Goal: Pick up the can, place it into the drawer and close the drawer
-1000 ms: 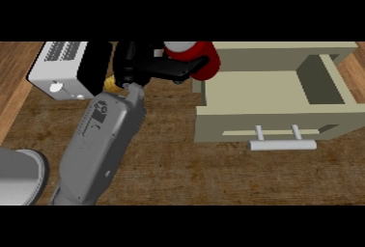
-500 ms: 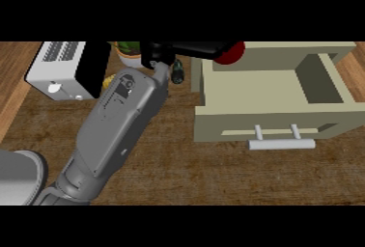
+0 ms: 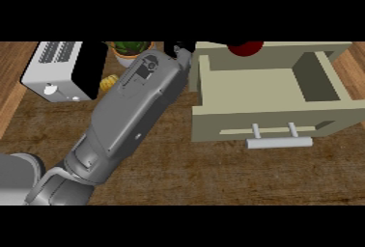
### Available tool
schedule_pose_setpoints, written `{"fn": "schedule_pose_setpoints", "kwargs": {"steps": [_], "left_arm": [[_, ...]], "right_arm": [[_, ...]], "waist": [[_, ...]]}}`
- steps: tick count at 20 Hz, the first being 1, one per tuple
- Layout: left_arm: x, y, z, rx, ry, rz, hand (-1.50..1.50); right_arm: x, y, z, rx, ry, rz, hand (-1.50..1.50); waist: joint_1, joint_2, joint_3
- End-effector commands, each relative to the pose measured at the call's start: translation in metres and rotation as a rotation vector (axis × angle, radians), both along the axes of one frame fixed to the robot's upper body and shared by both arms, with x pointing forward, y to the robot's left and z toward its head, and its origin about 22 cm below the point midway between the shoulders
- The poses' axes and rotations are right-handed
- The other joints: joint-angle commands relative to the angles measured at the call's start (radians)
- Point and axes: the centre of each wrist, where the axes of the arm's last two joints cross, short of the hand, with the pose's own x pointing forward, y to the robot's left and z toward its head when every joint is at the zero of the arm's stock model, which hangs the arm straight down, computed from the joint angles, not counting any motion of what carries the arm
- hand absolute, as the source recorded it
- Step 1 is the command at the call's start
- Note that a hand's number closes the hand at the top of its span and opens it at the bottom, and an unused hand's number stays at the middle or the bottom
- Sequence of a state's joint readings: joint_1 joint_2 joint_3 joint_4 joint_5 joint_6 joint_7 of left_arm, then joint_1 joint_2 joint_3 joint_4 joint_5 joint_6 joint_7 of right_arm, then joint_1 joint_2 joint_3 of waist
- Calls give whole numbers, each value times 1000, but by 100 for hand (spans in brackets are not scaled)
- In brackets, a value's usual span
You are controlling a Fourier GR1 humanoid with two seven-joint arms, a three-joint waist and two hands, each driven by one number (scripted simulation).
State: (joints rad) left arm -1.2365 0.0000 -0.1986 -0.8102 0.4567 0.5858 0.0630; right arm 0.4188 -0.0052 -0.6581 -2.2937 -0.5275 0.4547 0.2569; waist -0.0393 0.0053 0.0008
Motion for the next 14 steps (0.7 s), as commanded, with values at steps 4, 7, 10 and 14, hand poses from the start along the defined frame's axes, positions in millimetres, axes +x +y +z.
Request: {"fn": "schedule_pose_setpoints", "kwargs": {"steps": [4, 7, 10, 14], "left_arm": [[5, -21, 12, 3, 23, 1, 150], [3, -30, 9, 21, 21, 13, 150], [7, -28, -2, 53, 25, 35, 150], [5, -30, -10, 46, 47, 25, 150]], "right_arm": [[3, 3, -3, -16, -5, 4, -150], [11, -4, 2, -6, -5, 43, -150], [13, -7, 11, -18, -4, 42, -150], [13, -11, 7, 2, -3, 14, -150]], "waist": [[-14, 3, 0], [-50, 10, 1], [-35, 9, 1], [-23, 5, 1]]}}
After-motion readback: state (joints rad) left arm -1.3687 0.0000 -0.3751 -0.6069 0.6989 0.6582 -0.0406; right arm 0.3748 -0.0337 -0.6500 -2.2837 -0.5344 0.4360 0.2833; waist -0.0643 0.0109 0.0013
